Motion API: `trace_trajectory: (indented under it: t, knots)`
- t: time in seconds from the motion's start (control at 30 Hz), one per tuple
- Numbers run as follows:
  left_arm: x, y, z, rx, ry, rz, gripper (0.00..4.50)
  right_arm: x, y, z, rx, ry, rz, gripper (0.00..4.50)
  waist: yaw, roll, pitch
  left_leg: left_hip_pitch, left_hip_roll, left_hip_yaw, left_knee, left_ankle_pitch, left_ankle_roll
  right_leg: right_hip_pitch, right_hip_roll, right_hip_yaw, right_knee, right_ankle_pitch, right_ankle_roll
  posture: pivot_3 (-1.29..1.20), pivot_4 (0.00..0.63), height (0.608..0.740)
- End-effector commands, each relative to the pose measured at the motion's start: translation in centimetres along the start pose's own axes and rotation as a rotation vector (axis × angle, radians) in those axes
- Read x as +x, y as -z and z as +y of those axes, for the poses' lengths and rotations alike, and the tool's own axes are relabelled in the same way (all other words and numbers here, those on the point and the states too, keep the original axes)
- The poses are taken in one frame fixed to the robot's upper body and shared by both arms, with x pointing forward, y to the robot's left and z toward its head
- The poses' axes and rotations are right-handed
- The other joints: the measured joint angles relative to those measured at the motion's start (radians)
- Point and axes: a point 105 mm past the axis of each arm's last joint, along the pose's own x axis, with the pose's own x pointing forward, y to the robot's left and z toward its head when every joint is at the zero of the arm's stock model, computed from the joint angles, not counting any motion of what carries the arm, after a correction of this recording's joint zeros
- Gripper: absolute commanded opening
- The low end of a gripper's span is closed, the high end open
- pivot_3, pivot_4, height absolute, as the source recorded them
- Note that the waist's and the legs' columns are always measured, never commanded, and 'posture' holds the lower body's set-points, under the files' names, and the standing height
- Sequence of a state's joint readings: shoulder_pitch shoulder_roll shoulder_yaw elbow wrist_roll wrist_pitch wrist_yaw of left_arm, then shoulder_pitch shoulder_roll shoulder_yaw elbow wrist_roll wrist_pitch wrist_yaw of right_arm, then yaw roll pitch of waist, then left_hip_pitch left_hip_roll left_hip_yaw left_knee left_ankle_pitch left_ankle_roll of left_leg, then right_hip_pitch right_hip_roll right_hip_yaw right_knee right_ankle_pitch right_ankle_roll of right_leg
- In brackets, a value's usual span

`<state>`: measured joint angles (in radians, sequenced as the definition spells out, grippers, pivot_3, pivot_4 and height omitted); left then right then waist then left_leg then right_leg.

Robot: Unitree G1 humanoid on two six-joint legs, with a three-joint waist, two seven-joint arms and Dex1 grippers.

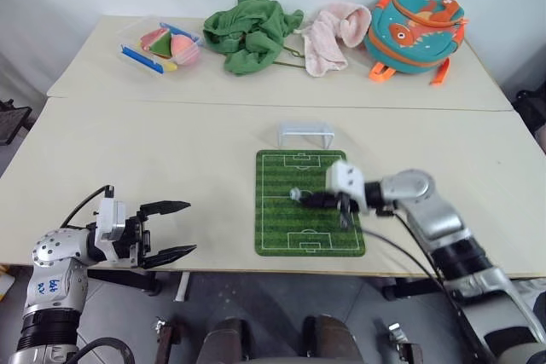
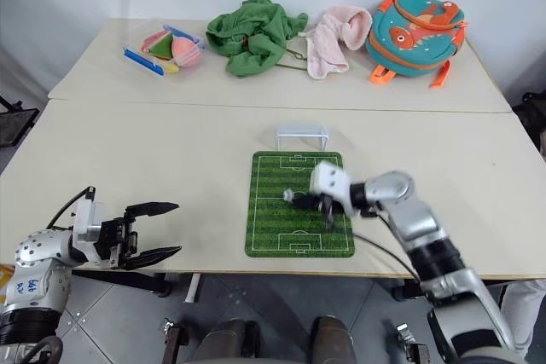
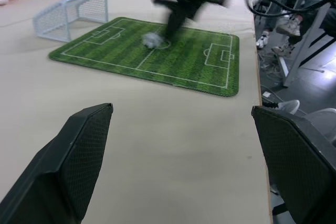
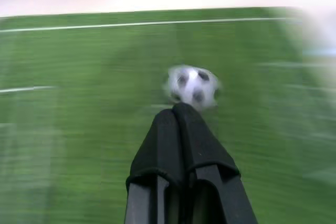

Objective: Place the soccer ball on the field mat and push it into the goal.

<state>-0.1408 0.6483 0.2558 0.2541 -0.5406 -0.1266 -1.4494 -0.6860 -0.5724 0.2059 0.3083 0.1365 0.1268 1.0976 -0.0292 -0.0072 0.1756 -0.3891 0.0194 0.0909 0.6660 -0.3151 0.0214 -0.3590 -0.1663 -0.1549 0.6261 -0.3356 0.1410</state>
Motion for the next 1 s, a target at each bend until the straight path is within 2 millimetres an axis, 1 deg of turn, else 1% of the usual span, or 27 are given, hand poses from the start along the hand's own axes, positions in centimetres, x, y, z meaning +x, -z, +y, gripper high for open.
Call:
trace_trajectory:
  t: [0.03, 0.07, 0.13, 0.27, 0.37, 0.47, 0.57, 0.6, 0.63, 0.67, 0.7, 0.83, 0.93, 1.0]
  knots:
    - [-0.2, -0.4, 0.6, 0.03, -0.012, 0.01, 4.5, -2.6, -1.8, -5.0, -0.011, 0.243, -0.064, 0.03, 0.001, 0.0, 0.0, 0.0, 0.0, 0.0, 0.0, 0.0, 0.0, 0.0, 0.0, 0.0, 0.0, 0.0, 0.0, 0.0, 0.15, 0.74]
    - [-0.1, -0.4, 0.8, 0.032, -0.014, 0.009, 4.5, -3.1, -2.1, -5.9, -0.007, 0.284, -0.076, 0.03, 0.001, 0.0, 0.0, 0.0, 0.0, -0.001, -0.001, 0.0, 0.0, 0.0, 0.0, 0.0, 0.0, 0.0, 0.0, 0.0, 0.15, 0.74]
    - [0.1, -0.4, 1.0, 0.036, -0.014, 0.005, 4.5, -3.9, -2.5, -6.5, -0.01, 0.317, -0.093, 0.03, 0.001, 0.0, 0.0, 0.0, -0.001, -0.001, -0.001, 0.0, 0.0, 0.0, 0.0, -0.001, 0.0, 0.0, 0.0, 0.0, 0.15, 0.74]
    - [0.3, -0.5, 1.5, 0.038, -0.03, 0.0, 4.5, -4.8, -3.5, -6.0, -0.014, 0.313, -0.129, 0.03, 0.0, 0.0, 0.0, -0.001, -0.001, -0.001, -0.002, 0.0, 0.0, 0.0, 0.0, -0.001, 0.0, 0.0, 0.0, 0.0, 0.15, 0.74]
    - [0.2, -0.5, 2.1, 0.023, -0.072, -0.008, 4.5, -5.4, -3.6, -5.6, -0.004, 0.305, -0.138, 0.03, 0.0, 0.0, 0.0, -0.001, -0.001, 0.0, -0.002, 0.0, 0.0, -0.001, 0.0, -0.001, 0.0, 0.0, 0.0, 0.0, 0.15, 0.74]
    - [0.2, -1.4, 3.3, 0.001, -0.158, -0.07, 4.5, -6.6, -2.9, -4.5, 0.026, 0.253, -0.129, 0.63, 0.001, 0.0, 0.0, -0.001, -0.001, 0.0, -0.002, 0.0, 0.0, 0.0, 0.0, -0.001, 0.0, 0.0, 0.0, 0.0, 0.15, 0.74]
    - [0.0, -2.0, 4.5, -0.01, -0.241, -0.115, 4.5, -8.0, -1.8, -3.8, 0.076, 0.232, -0.128, 1.63, 0.003, 0.0, 0.0, -0.001, -0.001, -0.001, -0.002, 0.0, 0.0, 0.0, 0.0, -0.001, 0.0, 0.0, 0.0, 0.0, 0.15, 0.74]
    - [-0.1, -2.1, 4.7, -0.013, -0.254, -0.12, 4.5, -8.6, -1.0, -3.7, 0.101, 0.234, -0.108, 1.95, 0.003, 0.0, 0.0, -0.001, -0.001, -0.001, -0.001, 0.0, 0.0, 0.0, 0.0, -0.001, 0.0, 0.0, 0.0, 0.0, 0.15, 0.74]
    - [-0.3, -2.2, 4.8, -0.023, -0.261, -0.125, 4.5, -9.4, 0.4, -3.0, 0.132, 0.21, -0.076, 2.27, 0.004, 0.0, 0.0, -0.001, -0.001, -0.001, -0.001, 0.0, 0.0, 0.0, 0.0, -0.001, 0.0, 0.0, 0.0, 0.0, 0.15, 0.74]
    - [-0.4, -2.2, 4.8, -0.032, -0.266, -0.129, 4.5, -10.2, 1.6, -2.4, 0.155, 0.189, -0.049, 2.67, 0.004, 0.0, 0.0, -0.001, -0.002, -0.001, -0.001, 0.0, 0.0, 0.0, 0.0, -0.001, 0.0, 0.0, 0.0, 0.0, 0.15, 0.74]
    - [-0.5, -2.3, 4.8, -0.038, -0.272, -0.135, 4.5, -10.9, 2.5, -2.0, 0.173, 0.18, -0.032, 3.03, 0.005, 0.0, 0.0, -0.001, -0.002, -0.001, -0.001, 0.0, 0.0, 0.001, 0.0, -0.001, 0.0, 0.0, 0.0, 0.0, 0.15, 0.74]
    - [-1.4, -2.9, 5.3, -0.076, -0.357, -0.152, 4.5, -13.8, 4.8, -1.3, 0.242, 0.203, -0.024, 4.42, 0.001, 0.0, 0.0, -0.001, -0.002, -0.001, -0.001, 0.0, 0.001, 0.001, -0.001, -0.001, -0.001, 0.0, 0.0, 0.0, 0.15, 0.74]
    - [-1.9, -2.9, 5.4, -0.106, -0.391, -0.14, 4.5, -15.3, 5.9, -0.3, 0.276, 0.204, -0.036, 4.47, -0.001, 0.0, 0.0, 0.001, -0.001, 0.001, -0.001, 0.0, 0.001, 0.001, 0.0, 0.0, -0.001, 0.0, 0.0, 0.0, 0.15, 0.74]
    - [-2.2, -3.0, 5.6, -0.112, -0.414, -0.135, 4.5, -16.1, 6.3, -0.1, 0.287, 0.215, -0.042, 4.47, 0.0, 0.0, 0.0, 0.001, -0.001, 0.001, -0.001, 0.0, 0.001, 0.001, 0.0, 0.0, -0.001, 0.0, 0.0, 0.0, 0.15, 0.74]
